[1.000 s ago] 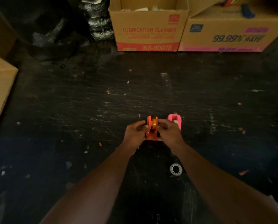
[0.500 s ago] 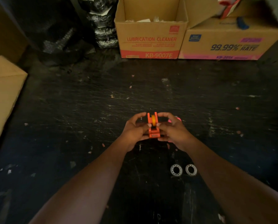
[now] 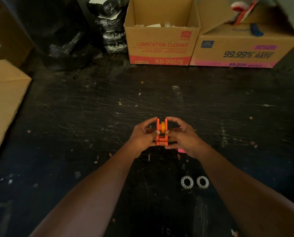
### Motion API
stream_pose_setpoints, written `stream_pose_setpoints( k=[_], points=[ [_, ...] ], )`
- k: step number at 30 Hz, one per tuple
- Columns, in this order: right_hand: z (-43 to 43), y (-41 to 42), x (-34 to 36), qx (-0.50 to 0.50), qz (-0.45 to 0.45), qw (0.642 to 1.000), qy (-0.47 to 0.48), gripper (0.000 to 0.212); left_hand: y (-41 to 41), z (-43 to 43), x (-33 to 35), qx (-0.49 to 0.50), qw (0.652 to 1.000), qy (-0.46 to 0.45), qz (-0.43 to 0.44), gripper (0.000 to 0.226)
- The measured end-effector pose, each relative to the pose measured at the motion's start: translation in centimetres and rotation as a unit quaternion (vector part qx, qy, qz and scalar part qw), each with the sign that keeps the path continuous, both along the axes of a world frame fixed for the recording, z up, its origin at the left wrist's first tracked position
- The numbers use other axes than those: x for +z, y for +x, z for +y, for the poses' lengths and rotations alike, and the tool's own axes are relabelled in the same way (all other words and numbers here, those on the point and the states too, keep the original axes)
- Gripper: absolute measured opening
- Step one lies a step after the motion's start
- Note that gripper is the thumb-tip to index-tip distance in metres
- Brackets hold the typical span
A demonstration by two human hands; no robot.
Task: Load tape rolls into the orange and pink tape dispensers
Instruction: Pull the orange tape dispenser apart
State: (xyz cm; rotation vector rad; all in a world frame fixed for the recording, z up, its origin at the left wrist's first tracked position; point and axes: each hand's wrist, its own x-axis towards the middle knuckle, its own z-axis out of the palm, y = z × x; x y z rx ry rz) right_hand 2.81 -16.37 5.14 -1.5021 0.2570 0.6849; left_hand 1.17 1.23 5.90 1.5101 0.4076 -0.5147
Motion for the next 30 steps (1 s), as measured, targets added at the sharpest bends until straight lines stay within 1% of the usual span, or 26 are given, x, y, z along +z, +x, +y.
stream_pose_setpoints(
  k=[7, 15, 20, 26, 30],
  points=[
    [0.13, 0.28, 0.14, 0.002, -0.002, 1.0, -0.003, 0.053, 0.3, 0.09, -0.09, -0.001, 1.0, 0.015, 0.0, 0.058],
    [-0.14, 0.1, 0.19, 0.002, 0.012, 1.0, 0.016, 0.053, 0.08, -0.12, 0.0, 0.001, 1.0, 0.016, 0.004, 0.059],
    [-0.26, -0.01, 0.34, 0.01, 0.011, 1.0, 0.015, 0.052, -0.05, 0.21, 0.05, -0.004, 1.0, 0.004, 0.021, 0.063],
    [-0.13, 0.02, 0.37, 0.014, 0.016, 1.0, 0.018, 0.05, -0.06, 0.4, 0.27, -0.012, 1.0, 0.014, 0.022, 0.061],
    [-0.14, 0.07, 0.23, 0.024, 0.023, 0.999, 0.027, 0.051, -0.18, 0.58, 0.54, -0.008, 1.0, 0.003, 0.027, 0.061]
  ],
)
